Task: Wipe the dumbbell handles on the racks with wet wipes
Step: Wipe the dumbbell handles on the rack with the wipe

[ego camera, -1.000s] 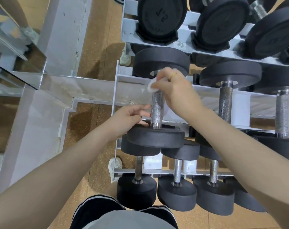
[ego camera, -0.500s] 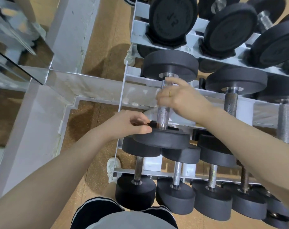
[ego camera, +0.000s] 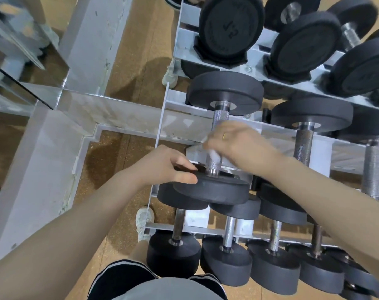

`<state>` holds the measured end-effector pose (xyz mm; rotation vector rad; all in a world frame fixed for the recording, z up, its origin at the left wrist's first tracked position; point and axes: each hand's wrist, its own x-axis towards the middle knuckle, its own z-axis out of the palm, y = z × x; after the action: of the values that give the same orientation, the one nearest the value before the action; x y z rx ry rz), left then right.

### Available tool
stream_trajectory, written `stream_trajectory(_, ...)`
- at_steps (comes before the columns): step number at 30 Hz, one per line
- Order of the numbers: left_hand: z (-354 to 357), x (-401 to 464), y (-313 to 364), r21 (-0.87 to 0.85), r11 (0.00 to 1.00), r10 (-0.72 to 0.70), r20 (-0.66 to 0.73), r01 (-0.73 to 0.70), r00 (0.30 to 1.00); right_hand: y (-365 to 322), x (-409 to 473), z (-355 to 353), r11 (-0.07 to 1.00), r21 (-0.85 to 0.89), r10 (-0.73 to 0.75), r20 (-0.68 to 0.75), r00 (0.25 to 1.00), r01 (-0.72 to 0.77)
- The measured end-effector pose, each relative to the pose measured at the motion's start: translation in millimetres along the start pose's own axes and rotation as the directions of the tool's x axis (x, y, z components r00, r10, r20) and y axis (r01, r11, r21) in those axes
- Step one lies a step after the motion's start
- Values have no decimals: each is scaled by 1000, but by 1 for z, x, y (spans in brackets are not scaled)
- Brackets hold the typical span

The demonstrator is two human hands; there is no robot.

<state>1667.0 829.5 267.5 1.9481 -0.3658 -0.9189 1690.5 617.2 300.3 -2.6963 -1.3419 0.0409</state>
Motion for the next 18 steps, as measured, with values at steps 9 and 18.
stream_trajectory(9, 0, 0, 3, -22, 999, -29, -19, 29, 999, 16, -2, 5, 995, -94, -46, -105, 993, 36)
stream_trajectory(18, 3, 1, -2, -69, 997, -51, -43, 47, 998, 7, 3, -3, 997, -9, -71, 0, 997, 71)
